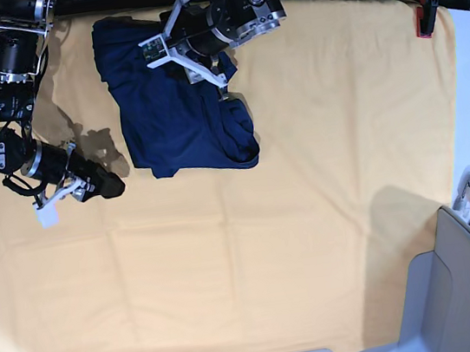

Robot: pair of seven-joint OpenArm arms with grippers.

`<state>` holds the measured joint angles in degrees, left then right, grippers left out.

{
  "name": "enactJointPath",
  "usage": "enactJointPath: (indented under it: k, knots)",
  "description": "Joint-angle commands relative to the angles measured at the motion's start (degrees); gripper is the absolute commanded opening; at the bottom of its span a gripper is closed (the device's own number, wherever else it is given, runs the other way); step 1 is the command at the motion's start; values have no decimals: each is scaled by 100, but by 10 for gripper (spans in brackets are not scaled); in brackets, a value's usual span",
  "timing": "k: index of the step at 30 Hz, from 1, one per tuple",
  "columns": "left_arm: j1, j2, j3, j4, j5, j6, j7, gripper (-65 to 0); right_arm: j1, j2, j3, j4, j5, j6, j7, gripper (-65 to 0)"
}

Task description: Fold the T-shirt properly

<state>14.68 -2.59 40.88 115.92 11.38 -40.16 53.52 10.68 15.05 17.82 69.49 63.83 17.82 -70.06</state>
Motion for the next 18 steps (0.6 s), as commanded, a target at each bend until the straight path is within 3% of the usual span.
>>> enactJointPath:
  k: [1, 5, 11, 15, 18]
  knots:
    - [-30, 35, 22, 114, -43, 16, -125, -388, 264, 47, -90, 26, 258, 138, -31, -292]
    - [-30, 35, 22, 114, -43, 16, -125, -388, 299, 29, -160, -123, 232, 147, -119, -292]
    - [-30, 44, 13, 105, -43, 16, -125, -388, 414, 12, -354, -123, -322, 130, -119, -294]
    - [-30, 44, 13, 105, -43, 16, -117, -388, 414, -138, -468, -88, -709, -204, -93, -294]
    - [-30, 44, 13, 114, -43, 16, -117, -388, 422, -305, -477, -88, -981, -266, -93, -294]
